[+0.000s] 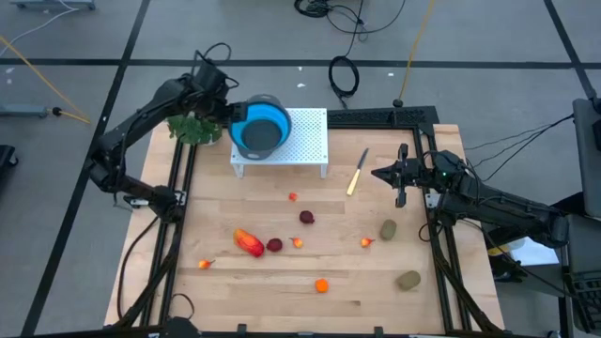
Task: Pick & Place Fruit
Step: Put the strainer bowl on the shelf, then put the mango into the strainer bowl on the shelf
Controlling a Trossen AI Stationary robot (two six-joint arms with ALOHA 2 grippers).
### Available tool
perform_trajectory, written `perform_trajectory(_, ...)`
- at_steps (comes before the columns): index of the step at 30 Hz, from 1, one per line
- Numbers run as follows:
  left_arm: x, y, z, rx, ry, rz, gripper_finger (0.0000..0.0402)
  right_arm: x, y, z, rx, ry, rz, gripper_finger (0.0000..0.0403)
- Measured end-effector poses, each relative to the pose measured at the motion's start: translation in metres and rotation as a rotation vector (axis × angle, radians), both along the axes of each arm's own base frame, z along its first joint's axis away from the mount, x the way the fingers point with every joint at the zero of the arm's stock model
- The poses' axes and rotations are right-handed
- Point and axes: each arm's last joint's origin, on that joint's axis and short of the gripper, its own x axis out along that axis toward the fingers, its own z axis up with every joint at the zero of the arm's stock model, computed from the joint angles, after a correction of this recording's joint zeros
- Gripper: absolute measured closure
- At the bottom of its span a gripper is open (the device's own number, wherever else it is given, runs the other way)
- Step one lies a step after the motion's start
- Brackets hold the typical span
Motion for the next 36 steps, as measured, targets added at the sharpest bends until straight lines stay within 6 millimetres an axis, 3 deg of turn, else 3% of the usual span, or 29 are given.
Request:
perform_trajectory(7,-0.016,-0.016,0.022,0.042,-0.078,0.075,0.0188,0.000,0.000,0.000,0.000,0.000,0.000,0.0403)
perform_trajectory(12,-0.015,-0.042,0.037,0.121,-0.095,0.013,0.0197,0.000,0.000,0.000,0.000,0.000,0.001,0.0403)
perform_trajectory(27,0.010,-0.121,0.056,0.342,-0.056,-0.212,0.0388,0.000,0.000,-0.001,0.008,0.009,0.000,0.0403)
perform_trajectory(36,0.025,-0.152,0.055,0.388,-0.076,-0.309,0.0394,0.000,0.000,0.000,0.121,-0.016,-0.003,0.0403)
